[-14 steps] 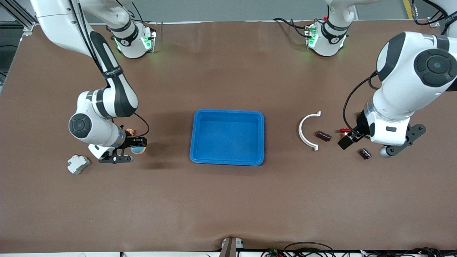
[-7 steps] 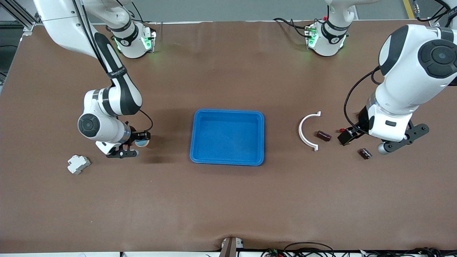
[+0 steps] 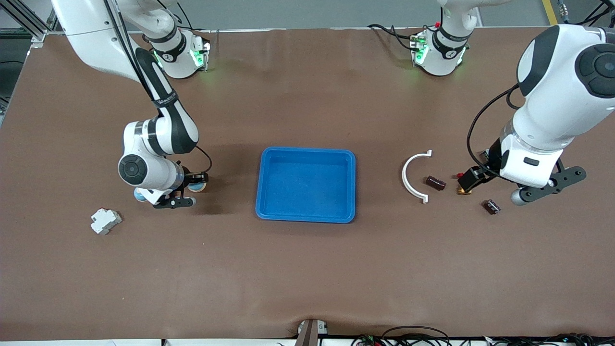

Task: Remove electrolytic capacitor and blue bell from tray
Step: 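Lower the bell beside the first bell and open the right gripper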

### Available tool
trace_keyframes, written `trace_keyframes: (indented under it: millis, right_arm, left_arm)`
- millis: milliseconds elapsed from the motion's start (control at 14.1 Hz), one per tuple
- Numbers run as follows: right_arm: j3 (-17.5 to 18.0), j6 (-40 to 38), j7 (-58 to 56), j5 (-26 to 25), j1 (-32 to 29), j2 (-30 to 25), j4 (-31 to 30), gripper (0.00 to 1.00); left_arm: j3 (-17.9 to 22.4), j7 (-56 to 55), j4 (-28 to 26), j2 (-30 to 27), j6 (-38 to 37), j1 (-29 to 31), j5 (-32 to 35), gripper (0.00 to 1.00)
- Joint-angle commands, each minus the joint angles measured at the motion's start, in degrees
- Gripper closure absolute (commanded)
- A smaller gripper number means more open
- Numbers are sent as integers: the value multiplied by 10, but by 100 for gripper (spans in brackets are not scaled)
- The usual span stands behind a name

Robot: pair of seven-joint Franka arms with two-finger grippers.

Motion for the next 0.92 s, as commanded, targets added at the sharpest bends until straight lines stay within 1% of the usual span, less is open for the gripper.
trace_keyframes:
  millis: [0, 284, 710, 781, 852]
  right_arm:
    - [1, 6, -2, -8, 2, 3, -2, 100]
    - [1, 11, -2, -10, 2, 8, 0, 100]
    - [1, 24, -2, -11, 1, 15, 1, 99]
    - [1, 24, -2, -10, 1, 15, 1, 90]
    - [1, 23, -2, -11, 0, 15, 2, 74]
  left_arm:
    - [1, 35, 3, -8, -17, 3, -11, 0]
    - [2, 55, 19, -7, -40, 3, -11, 0]
    - [5, 90, 22, -8, -53, 4, -10, 0]
    - [5, 98, 23, -8, -54, 4, -7, 0]
    - [6, 115, 23, -8, -54, 3, -5, 0]
